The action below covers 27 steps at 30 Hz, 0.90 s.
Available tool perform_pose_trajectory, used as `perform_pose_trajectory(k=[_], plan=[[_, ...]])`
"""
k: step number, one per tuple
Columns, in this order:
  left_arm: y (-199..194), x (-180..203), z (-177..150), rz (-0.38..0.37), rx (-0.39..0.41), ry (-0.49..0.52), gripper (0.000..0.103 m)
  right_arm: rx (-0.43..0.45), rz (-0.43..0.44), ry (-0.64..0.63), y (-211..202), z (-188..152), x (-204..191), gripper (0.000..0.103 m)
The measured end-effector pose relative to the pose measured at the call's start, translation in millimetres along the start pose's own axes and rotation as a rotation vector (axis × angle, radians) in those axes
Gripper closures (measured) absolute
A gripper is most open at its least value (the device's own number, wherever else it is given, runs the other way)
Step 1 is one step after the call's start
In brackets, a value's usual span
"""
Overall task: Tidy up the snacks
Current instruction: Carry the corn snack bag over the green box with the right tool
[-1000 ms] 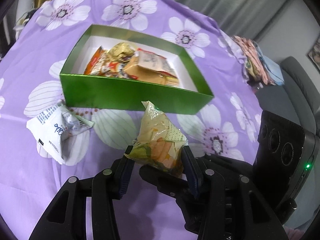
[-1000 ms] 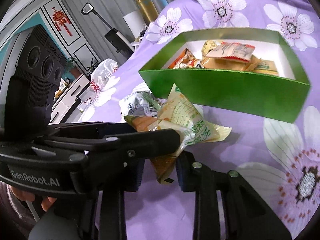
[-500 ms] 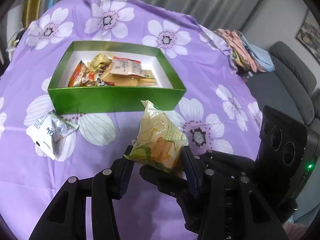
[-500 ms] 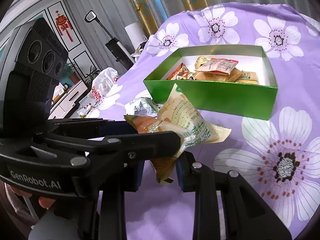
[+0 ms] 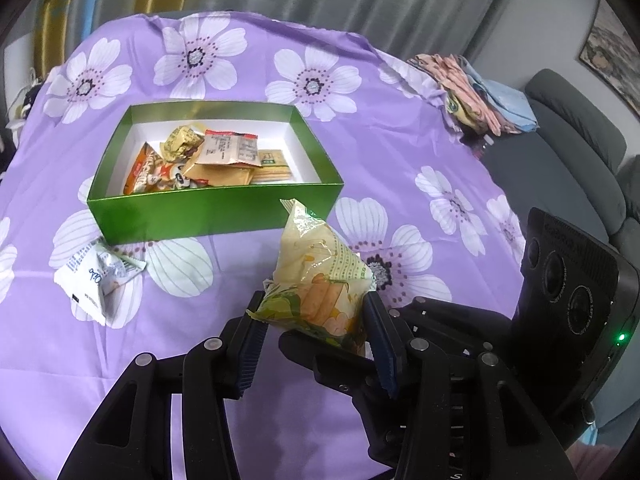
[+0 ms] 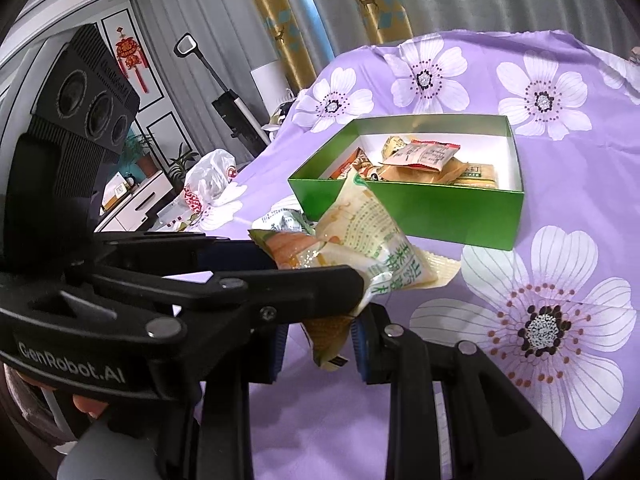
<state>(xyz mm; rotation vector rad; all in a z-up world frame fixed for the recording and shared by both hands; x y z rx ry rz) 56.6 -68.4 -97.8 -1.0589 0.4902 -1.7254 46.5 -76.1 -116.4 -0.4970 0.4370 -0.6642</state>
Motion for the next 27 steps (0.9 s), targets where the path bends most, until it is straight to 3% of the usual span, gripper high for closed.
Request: perform_pose_trajectory(k=[11,27], plan=[[0.8,-1.5,21.2,0.009,0.028,0.024,0.055,0.021,0.0,-0.015,6.7,17.5,4.7,0.075],[26.1,-19.6,93.2,-0.002,0.09,0.043,0.055,0.077,-0.048,-0.043,42.6,73.9,46.6,0.075]])
Point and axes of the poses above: each gripper's, at about its wrist camera, not at the fingertips, and y roughly the way its jaws point, x to its right, z to its top, the point moved 10 cm from there along y, roughly the way its jaws point, and after that the axes turned 9 degrees about -y, right-handed, at the moved point
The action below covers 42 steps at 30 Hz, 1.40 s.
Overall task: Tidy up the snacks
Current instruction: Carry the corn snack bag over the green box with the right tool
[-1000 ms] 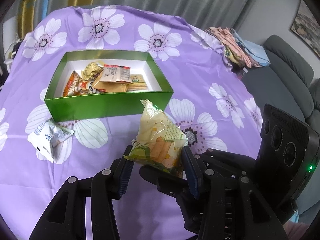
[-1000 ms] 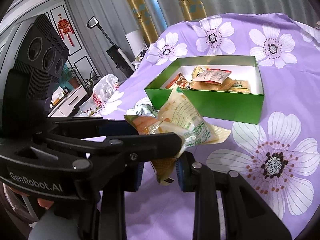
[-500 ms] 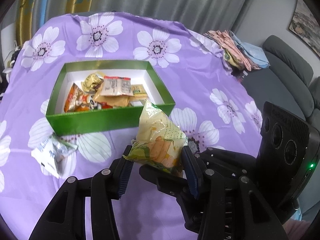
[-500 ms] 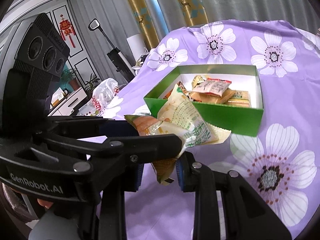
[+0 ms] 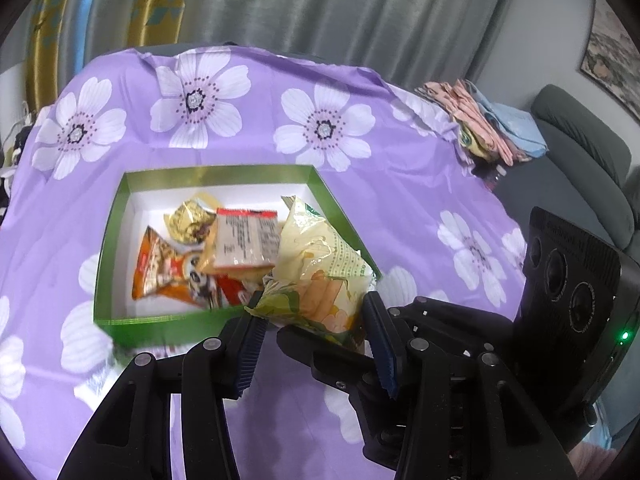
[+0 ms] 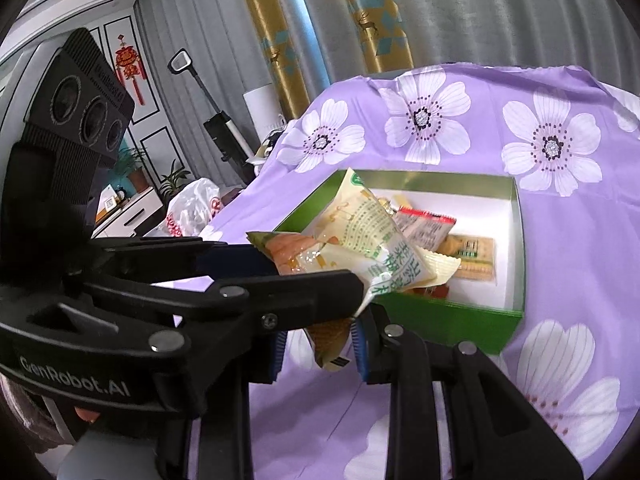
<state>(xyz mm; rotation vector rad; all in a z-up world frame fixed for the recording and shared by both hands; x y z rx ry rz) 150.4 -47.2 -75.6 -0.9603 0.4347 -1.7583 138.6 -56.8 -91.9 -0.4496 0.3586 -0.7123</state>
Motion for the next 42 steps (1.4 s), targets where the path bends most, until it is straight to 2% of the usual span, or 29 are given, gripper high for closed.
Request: perform_pose_trajectory(k=[11,24,42], plan=[[34.8,-20.9,30.5,-0.007,-0.002,-0.026,0.055,-0.013,-0.029,0.031,39.3,19.1,31.7,0.075],[69.0,-46.8,35.6,-0.005,-0.056,-0.109,0.055,-0.115,-0.064,0.033,81.3,13.3,53.1,0.074],[77.9,-55.8,34.4,0.002,-0.07,-0.151,0.055,-0.158,-0.08,0.049,92.8,11.4,59.9,0.072]])
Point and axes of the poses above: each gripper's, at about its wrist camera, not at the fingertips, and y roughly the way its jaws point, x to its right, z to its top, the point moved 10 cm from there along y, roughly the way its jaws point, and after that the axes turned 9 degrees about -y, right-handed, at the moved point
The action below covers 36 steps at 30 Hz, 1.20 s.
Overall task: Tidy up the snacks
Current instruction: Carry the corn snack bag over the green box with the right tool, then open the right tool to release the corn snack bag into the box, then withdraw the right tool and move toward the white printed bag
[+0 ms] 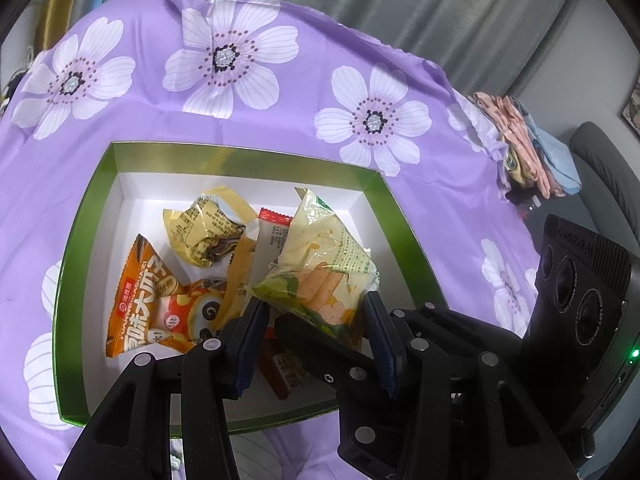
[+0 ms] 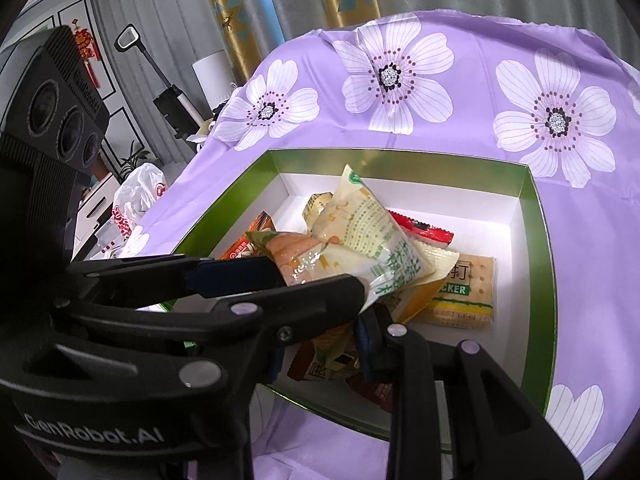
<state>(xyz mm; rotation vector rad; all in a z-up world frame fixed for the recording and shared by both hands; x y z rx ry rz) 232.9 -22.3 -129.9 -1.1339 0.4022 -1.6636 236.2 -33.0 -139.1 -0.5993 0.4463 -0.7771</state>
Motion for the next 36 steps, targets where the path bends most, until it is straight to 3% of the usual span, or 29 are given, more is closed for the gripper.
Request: perform_pose_trajectory(k=[5,13,22,25,36], plan=[[0.3,-1.8,0.5,0.015,-0.002,-0.003,0.055,-0.005,0.0,0.006,0.1,-0.9,1.1,0.072],[-0.4,-7.5,1.0,0.078,0.008,-0.001,0.034,0.005,-0.028,0.0,-6.9,1.3,1.8,0.044],[-11.1,-4.8,3.0,0.121,0.032,0.015,0.027,0.028,-0.086,-0.02,-25.2,2.6,5.4,0.03],[-19.1,-1.6,3.9,0.128,0.052,0.026,0.017,0.044,-0.114,-0.034,-36.8,2.0,6.5,0.025],[-52.7,13.6,1.4,0.17,0.127,0.078,0.008,0.075,-0.154,-0.015,-76.6,-7.4,7.9,0.022]])
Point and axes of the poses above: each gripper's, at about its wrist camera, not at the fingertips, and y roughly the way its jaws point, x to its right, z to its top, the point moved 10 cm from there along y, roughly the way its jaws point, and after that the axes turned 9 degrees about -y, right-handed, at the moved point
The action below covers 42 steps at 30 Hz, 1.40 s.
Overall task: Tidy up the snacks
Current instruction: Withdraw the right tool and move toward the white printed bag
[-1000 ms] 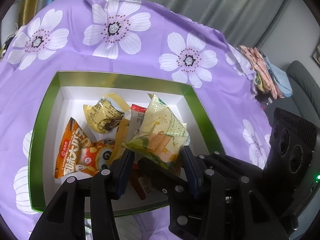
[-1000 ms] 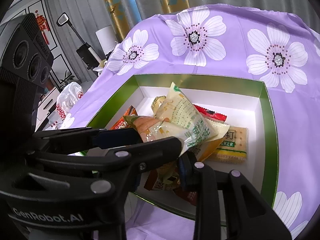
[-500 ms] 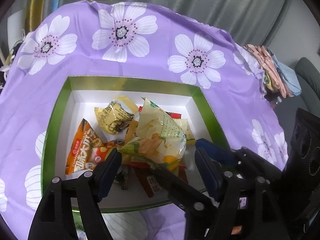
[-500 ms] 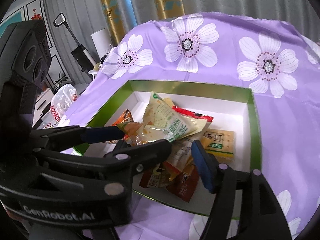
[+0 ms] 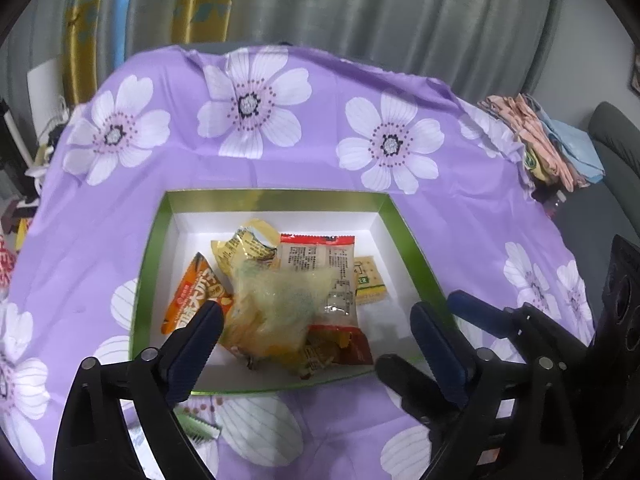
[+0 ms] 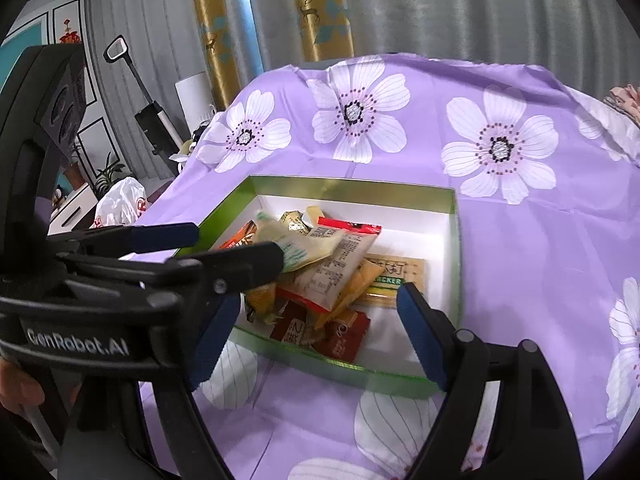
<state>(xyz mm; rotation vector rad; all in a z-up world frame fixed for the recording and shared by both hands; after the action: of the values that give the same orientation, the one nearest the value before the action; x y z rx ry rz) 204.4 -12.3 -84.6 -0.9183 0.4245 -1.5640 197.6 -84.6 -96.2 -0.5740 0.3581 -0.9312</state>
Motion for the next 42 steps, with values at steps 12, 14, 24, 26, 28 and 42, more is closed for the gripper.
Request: perform_pose_trajectory(k=[12,14,24,26,28,42], plan=[[-59.7,14.5,-24.3,0.008,0.064,0.033,0.007,0.041,-0.021,0.011,-63.2,-22.7,-12.0,0.018],[-69.4,15.9,-31.3,0.013,0.073,0.04,0.007,0.05,-0.023,0.015,-74.4,-27.4,-15.8,0.015],[-104.5,15.7,-61.8,0.023,0.098,0.039,0.006,0.072,-0.054,0.017,-111.0,-39.7,-30.9,0.003],[-111.4,14.7,-66.8,0.03,0.103,0.039,0.006,0.075,-0.052,0.024,-115.9,-40.9,-33.6,0.002],[-117.3,13.5,-69.0,0.037,0.111,0.038,0.006,0.077,-0.042,0.032,-120.5,-42.2,-36.8,0.002],[-137.9,-11.8,-91.2,0.049,0.115,-0.03,0.005,0.075,0.008,-0.023,-123.2,-45.7,-72.0,0.002]])
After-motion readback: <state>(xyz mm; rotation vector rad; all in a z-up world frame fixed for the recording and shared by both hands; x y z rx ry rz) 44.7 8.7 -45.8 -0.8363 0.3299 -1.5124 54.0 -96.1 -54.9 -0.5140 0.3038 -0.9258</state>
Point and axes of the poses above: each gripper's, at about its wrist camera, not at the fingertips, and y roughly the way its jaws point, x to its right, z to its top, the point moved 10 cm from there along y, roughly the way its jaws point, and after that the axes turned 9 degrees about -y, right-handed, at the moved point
